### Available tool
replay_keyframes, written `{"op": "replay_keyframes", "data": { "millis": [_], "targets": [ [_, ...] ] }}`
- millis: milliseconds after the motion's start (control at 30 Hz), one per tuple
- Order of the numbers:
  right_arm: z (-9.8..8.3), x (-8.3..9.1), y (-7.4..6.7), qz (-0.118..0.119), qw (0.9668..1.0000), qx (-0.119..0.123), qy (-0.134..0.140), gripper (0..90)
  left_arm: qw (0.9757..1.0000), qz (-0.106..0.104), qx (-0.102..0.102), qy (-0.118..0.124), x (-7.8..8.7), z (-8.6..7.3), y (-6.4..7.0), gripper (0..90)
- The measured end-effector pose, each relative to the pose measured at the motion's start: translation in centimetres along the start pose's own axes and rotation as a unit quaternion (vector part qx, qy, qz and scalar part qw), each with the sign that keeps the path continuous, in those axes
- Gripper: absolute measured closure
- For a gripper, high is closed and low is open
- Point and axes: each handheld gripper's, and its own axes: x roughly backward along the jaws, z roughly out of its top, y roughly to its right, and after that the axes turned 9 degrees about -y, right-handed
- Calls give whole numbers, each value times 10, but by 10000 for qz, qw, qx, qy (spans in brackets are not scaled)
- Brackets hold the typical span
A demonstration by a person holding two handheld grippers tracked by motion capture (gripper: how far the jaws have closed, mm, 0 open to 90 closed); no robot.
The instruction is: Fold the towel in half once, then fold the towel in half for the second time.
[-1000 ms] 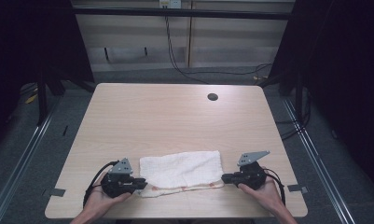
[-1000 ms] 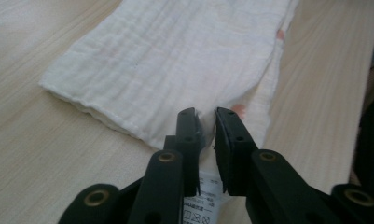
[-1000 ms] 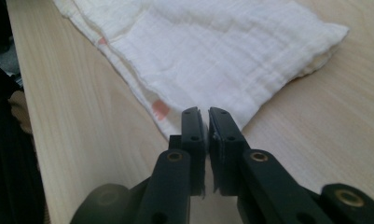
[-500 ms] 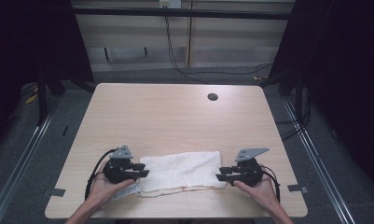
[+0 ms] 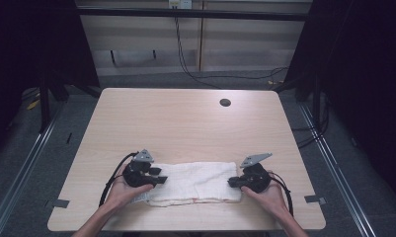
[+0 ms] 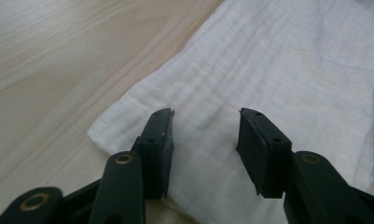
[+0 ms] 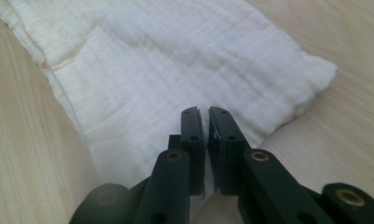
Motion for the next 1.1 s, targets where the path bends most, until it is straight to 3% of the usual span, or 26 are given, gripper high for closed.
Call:
{"op": "replay_keyframes", "data": {
  "millis": [67, 200, 267, 300, 367, 433, 467, 500, 667, 800, 933, 1000, 1033, 1067, 1100],
  "targets": [
    [-4, 4, 4, -143, 9999, -32, -7, 860, 9999, 1, -125, -57, -4, 6, 4, 555],
    [-15, 13, 15, -271, 9994, -200, 35, 859, 9993, -200, -260, -150, -13, 18, 11, 576],
    [-18, 15, 18, -271, 9993, -251, 57, 857, 9993, -193, -296, -121, -15, 19, 15, 583],
    [-25, 20, 21, -335, 9989, -315, 75, 829, 9991, -286, -305, -104, -18, 21, 19, 583],
    [-28, 21, 22, -332, 9989, -319, 132, 800, 9991, -232, -321, -128, -17, 23, 20, 579],
    [-30, 24, 18, -373, 9986, -286, 243, 686, 9996, -182, -213, 66, -15, 28, 15, 579],
    [-30, 24, 18, -373, 9986, -286, 243, 686, 9996, -182, -213, 66, -15, 28, 15, 578],
    [-26, 26, 13, -278, 9986, -260, 357, 621, 9997, -168, -134, 122, -13, 31, 9, 578],
    [-12, 25, -7, -11, 9985, -74, 549, 550, 9999, -108, 8, 121, -12, 41, -7, 592],
    [5, 20, -23, 236, 9977, 129, 628, 546, 9999, -66, 77, 100, -14, 44, -18, 600],
    [22, 5, -45, 500, 9964, 418, 537, 548, 9997, -144, 120, 143, -17, 48, -25, 619],
    [26, 1, -50, 529, 9960, 502, 519, 559, 9998, -98, 119, 111, -19, 49, -25, 620],
    [35, -8, -61, 708, 9944, 624, 474, 572, 9996, -86, 179, 203, -22, 46, -24, 620],
    [35, -8, -61, 708, 9944, 624, 474, 572, 9996, -86, 179, 203, -22, 46, -24, 620],
    [43, -18, -71, 840, 9929, 738, 416, 589, 9994, -194, 189, 196, -23, 45, -23, 620]
  ]
}}
